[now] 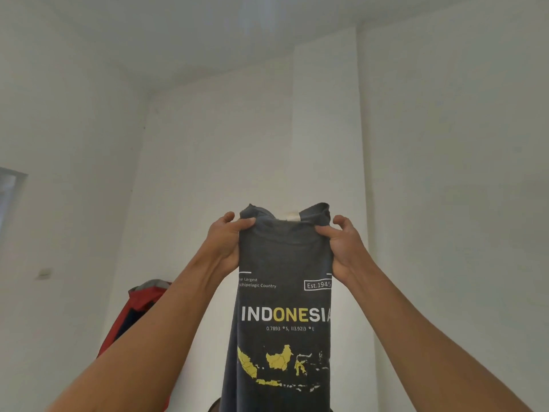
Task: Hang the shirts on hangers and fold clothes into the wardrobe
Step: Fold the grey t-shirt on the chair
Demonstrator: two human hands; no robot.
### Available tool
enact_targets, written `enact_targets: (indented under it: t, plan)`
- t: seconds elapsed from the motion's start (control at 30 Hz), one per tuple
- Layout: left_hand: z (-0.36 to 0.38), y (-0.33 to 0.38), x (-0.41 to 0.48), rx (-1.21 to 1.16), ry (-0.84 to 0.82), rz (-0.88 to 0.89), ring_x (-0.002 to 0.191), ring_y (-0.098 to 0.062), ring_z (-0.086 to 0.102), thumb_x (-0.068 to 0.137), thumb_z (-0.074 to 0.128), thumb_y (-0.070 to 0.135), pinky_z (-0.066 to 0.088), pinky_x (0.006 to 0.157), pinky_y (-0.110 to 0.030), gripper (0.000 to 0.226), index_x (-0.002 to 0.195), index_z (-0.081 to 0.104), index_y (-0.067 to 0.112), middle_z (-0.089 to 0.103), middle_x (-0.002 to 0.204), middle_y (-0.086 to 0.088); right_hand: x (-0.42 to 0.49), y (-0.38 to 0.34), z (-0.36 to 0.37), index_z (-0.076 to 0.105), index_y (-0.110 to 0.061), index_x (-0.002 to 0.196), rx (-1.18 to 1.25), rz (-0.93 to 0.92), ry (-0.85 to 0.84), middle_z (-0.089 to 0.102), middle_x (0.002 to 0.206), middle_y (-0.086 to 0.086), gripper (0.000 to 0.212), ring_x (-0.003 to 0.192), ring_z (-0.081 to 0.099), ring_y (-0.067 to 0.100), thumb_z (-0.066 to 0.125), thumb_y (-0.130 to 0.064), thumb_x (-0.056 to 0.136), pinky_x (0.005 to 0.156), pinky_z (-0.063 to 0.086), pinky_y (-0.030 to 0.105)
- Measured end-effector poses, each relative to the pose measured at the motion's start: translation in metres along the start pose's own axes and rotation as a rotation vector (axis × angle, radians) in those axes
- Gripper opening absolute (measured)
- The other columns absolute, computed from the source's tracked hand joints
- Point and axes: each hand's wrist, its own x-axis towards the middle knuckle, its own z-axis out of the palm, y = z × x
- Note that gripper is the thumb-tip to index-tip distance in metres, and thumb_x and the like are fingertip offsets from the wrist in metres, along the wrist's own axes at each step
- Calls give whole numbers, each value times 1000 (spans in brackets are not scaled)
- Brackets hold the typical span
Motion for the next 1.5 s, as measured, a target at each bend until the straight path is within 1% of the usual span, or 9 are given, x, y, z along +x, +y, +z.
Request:
enact_targets:
  t: [0.17, 0.27, 0.4, 0.57, 0.67, 0.83, 0.97, 1.3, 1.5]
  plan:
    - [-1, -1, 7, -102, -24, -57, 76, -24, 70, 91, 65, 6, 60, 59, -39, 24, 77, 48, 16, 70, 78, -9, 12, 11, 9, 51, -19, 67, 156, 17, 18, 74, 87, 10, 34, 79, 68, 29, 69, 2, 86, 77, 59, 48]
    - [0, 2, 9, -114, -91, -75, 80, -21, 72, 96, 58, 6, 61, 63, -36, 10, 96, 64, 15, 75, 89, -8, 20, 16, 11, 52, -20, 65, 200, 13, 53, 74, 93, 11, 34, 85, 68, 30, 72, 0, 85, 84, 58, 49]
    - [-6, 1, 16, -161, -70, -69, 106, -28, 69, 95, 56, 3, 61, 76, -43, 43, 137, 57, 16, 67, 126, -14, 27, 21, 10, 47, -21, 65, 256, 24, 82, 70, 102, 15, 37, 92, 65, 32, 74, -3, 83, 91, 57, 50]
    - [-13, -2, 13, -35, -43, -9, 106, -26, 70, 98, 55, 5, 59, 85, -45, 35, 129, 65, 17, 72, 118, -8, 27, 27, 14, 64, -9, 91, 114, 90, 11, 71, 110, 17, 6, 96, 69, 33, 67, -4, 91, 82, 60, 45]
    - [-21, 2, 7, 208, -57, 30, 107, -23, 68, 97, 59, 7, 53, 93, -52, 35, 129, 65, 21, 74, 114, 3, 27, 23, 8, 68, -8, 117, 39, 68, -17, 74, 112, 14, 25, 103, 71, 33, 62, -2, 94, 90, 58, 48]
    - [-31, -3, 5, 183, -75, 16, 96, -20, 69, 97, 56, 1, 59, 72, -37, 46, 140, 55, 18, 72, 117, 6, 20, 15, -4, 62, -17, 131, -264, 72, -199, 70, 120, 4, 36, 106, 64, 28, 63, -12, 95, 89, 52, 59]
    - [-31, -10, 6, 123, -93, 31, 97, -20, 72, 98, 55, 0, 60, 73, -35, 46, 141, 53, 15, 72, 119, 2, 15, 24, -8, 66, -13, 124, 146, 140, -247, 71, 114, 6, 32, 93, 71, 26, 64, -13, 93, 81, 59, 42]
    - [-45, -40, 2, 194, -126, 3, 117, -22, 65, 93, 58, -6, 58, 86, -36, 55, 144, 50, 15, 65, 132, 0, 13, 35, -25, 61, -9, 130, -124, 48, -223, 70, 119, 14, 40, 104, 66, 28, 65, -1, 91, 89, 54, 43]
    - [-51, -67, -11, 169, -92, -37, 106, -19, 70, 93, 56, -7, 58, 82, -33, 52, 141, 53, 14, 71, 121, -3, 9, 59, -43, 59, -5, 132, -64, 133, -203, 69, 115, 14, 43, 104, 64, 29, 66, -4, 90, 89, 54, 43]
